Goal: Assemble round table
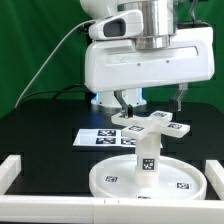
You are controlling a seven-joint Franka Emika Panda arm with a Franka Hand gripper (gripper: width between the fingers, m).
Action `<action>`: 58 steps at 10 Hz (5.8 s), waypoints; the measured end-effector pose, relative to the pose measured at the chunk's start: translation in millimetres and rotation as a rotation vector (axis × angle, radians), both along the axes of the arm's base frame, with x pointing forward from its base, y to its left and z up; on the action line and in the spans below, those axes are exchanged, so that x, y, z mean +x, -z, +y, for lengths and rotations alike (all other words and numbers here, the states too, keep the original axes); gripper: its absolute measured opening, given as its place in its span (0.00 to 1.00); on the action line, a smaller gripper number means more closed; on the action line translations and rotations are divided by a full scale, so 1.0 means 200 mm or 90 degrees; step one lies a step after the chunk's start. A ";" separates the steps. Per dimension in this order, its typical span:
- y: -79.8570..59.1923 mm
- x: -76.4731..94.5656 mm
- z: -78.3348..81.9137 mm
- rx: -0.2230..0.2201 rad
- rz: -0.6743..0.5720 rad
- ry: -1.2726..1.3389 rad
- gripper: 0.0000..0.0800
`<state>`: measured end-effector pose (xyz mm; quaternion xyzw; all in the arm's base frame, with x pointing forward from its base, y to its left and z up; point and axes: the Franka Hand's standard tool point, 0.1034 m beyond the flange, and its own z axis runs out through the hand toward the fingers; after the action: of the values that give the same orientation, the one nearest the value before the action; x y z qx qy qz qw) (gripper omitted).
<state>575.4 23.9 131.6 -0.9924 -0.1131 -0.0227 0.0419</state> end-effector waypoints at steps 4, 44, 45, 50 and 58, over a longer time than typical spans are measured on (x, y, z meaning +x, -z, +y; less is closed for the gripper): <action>0.05 -0.05 -0.01 -0.005 0.032 0.065 0.81; 0.00 -0.03 0.10 0.016 0.011 0.067 0.81; 0.01 -0.03 0.12 0.007 0.002 -0.048 0.81; 0.04 -0.04 0.10 -0.017 -0.023 -0.175 0.81; 0.14 -0.08 0.06 -0.024 -0.022 -0.184 0.81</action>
Offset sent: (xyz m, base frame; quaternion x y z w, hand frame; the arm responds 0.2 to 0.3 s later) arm -0.0120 -0.0199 -0.0147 -0.0666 -0.0665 0.0671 0.9933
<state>560.1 36.1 103.3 -0.9659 -0.2558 -0.0310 0.0242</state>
